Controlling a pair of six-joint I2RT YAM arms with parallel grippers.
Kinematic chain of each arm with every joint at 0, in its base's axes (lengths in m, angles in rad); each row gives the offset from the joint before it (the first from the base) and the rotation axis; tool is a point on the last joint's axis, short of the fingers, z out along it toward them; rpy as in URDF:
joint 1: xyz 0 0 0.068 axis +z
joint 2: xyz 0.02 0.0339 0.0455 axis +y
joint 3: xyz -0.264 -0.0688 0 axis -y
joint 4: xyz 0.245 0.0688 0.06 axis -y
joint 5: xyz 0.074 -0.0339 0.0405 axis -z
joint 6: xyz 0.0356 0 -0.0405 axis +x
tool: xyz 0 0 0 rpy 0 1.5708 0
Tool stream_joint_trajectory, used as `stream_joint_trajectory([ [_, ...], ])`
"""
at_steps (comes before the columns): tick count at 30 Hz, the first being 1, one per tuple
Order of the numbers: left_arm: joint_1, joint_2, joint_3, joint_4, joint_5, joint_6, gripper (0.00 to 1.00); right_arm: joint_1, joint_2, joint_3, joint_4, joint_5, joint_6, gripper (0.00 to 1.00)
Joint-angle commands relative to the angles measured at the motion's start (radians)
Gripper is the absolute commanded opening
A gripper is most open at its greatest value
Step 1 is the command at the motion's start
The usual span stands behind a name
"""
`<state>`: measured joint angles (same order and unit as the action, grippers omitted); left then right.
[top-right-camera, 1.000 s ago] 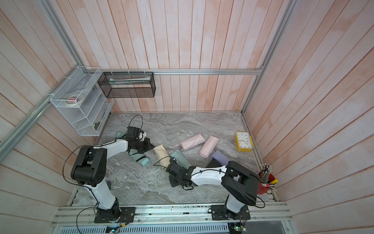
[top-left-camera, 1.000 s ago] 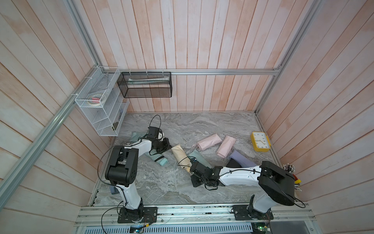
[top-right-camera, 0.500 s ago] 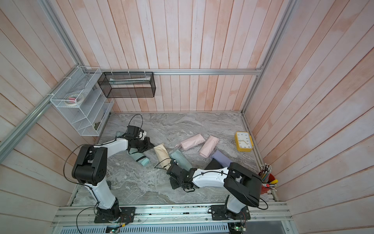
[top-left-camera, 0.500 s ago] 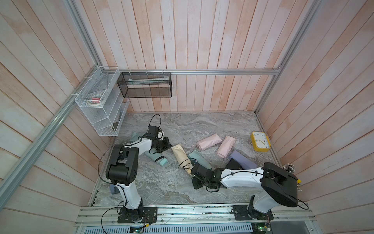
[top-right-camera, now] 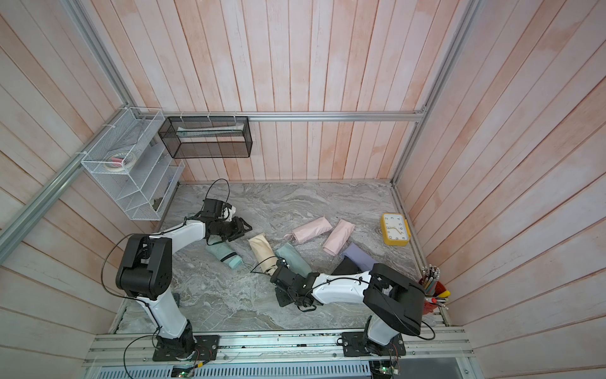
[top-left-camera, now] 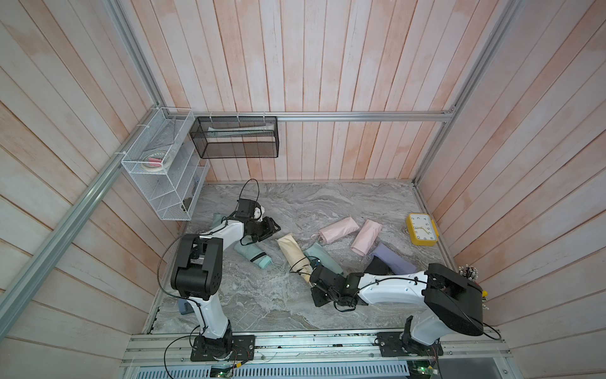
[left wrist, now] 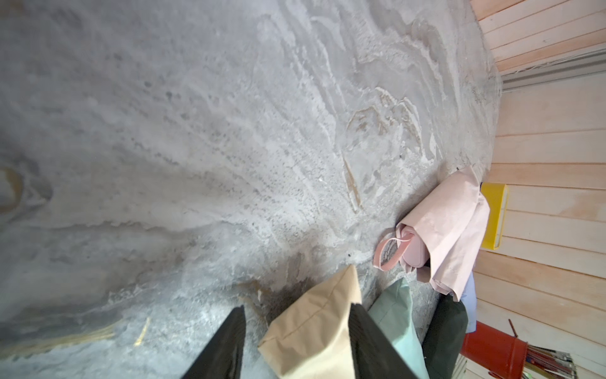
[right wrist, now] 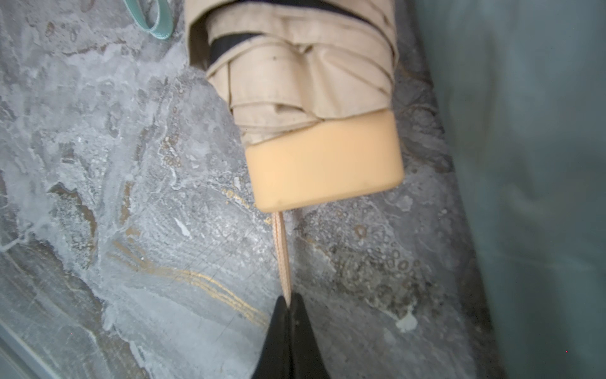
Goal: Take umbrellas out of sleeves
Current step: Take out the umbrella from the umbrella sleeve.
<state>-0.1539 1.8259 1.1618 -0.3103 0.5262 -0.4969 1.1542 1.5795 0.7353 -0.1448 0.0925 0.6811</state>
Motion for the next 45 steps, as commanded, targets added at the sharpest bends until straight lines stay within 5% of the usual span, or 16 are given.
stream_joint_trajectory([
  [1, -0.021, 0.002, 0.092, -0.083, -0.032, 0.112, 0.55, 0.011, 0.022, -0.01, -0.069, 0.0, 0.008, 0.0],
  [13, -0.193, 0.194, 0.34, -0.342, -0.299, 0.3, 0.57, 0.01, 0.03, 0.001, -0.078, 0.007, -0.003, 0.0],
  [23, -0.231, 0.205, 0.314, -0.368, -0.359, 0.331, 0.56, 0.011, 0.028, -0.002, -0.079, 0.012, -0.005, 0.0],
  [32, -0.231, 0.191, 0.286, -0.352, -0.338, 0.325, 0.26, 0.009, 0.03, 0.0, -0.077, 0.01, -0.005, 0.0],
  [45, -0.231, 0.174, 0.285, -0.342, -0.316, 0.314, 0.1, 0.01, 0.027, -0.014, -0.068, 0.007, 0.01, 0.0],
])
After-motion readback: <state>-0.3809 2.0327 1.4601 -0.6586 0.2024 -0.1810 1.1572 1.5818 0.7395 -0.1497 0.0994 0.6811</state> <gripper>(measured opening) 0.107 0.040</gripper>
